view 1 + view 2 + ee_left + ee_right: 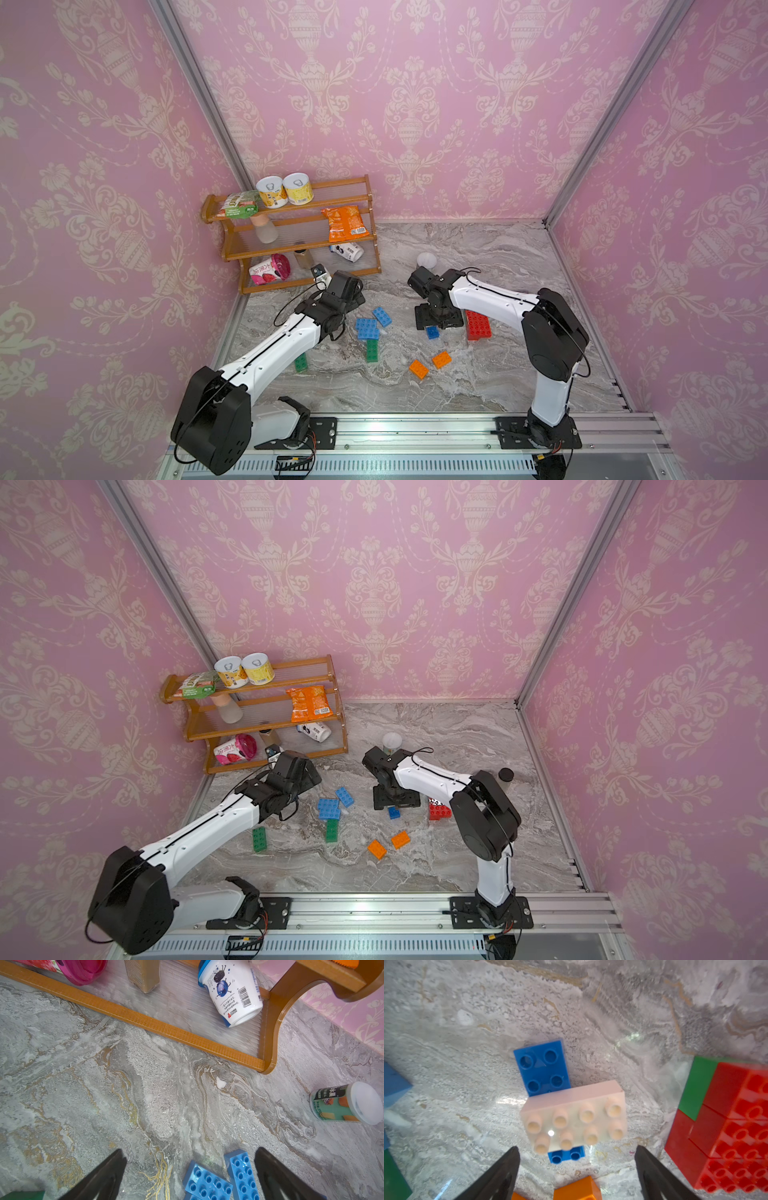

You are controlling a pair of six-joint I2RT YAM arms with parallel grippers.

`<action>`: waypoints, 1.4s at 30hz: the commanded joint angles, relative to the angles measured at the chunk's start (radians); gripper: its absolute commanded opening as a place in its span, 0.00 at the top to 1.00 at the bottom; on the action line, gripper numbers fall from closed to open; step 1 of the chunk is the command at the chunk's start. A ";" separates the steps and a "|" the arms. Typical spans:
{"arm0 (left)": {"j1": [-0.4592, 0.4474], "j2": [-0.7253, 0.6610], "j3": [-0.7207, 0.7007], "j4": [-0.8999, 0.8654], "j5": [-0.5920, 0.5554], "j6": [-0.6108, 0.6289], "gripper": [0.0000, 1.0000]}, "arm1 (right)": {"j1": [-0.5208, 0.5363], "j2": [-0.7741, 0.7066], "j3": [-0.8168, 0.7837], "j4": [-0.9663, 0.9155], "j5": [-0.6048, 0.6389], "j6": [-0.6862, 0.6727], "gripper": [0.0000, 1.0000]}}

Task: Assemble a rectangle with lego
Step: Assemble the lego brick with the lego brick, then pick up the lego brick from the center of the board.

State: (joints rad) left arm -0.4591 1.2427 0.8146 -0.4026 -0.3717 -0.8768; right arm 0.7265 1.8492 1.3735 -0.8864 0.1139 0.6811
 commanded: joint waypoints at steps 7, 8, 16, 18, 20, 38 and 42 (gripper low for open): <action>0.027 -0.108 -0.075 -0.156 0.010 -0.016 0.01 | 0.062 -0.097 -0.028 0.029 0.003 0.029 0.11; 0.033 -0.125 -0.100 -0.171 0.016 -0.023 0.01 | 0.075 -0.095 -0.021 0.027 0.010 0.030 0.11; 0.266 -0.403 -0.267 -0.317 0.151 -0.064 0.01 | 0.155 -0.101 -0.035 0.111 0.003 0.046 0.10; 0.346 -0.454 -0.299 -0.329 0.210 -0.068 0.01 | 0.156 -0.109 -0.052 0.136 -0.007 0.050 0.09; 0.425 -0.465 -0.327 -0.332 0.285 -0.077 0.01 | 0.156 -0.112 -0.055 0.143 -0.009 0.042 0.08; 0.565 -0.066 -0.281 -0.198 0.512 0.050 0.14 | 0.154 -0.132 -0.041 0.127 0.048 -0.017 0.00; 0.524 -0.027 -0.286 -0.158 0.541 0.037 0.26 | 0.152 -0.130 -0.030 0.127 0.055 -0.016 0.00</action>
State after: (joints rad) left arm 0.0895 1.1786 0.5419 -0.6151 0.0864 -0.8501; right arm 0.8841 1.7493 1.3293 -0.7521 0.1387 0.6800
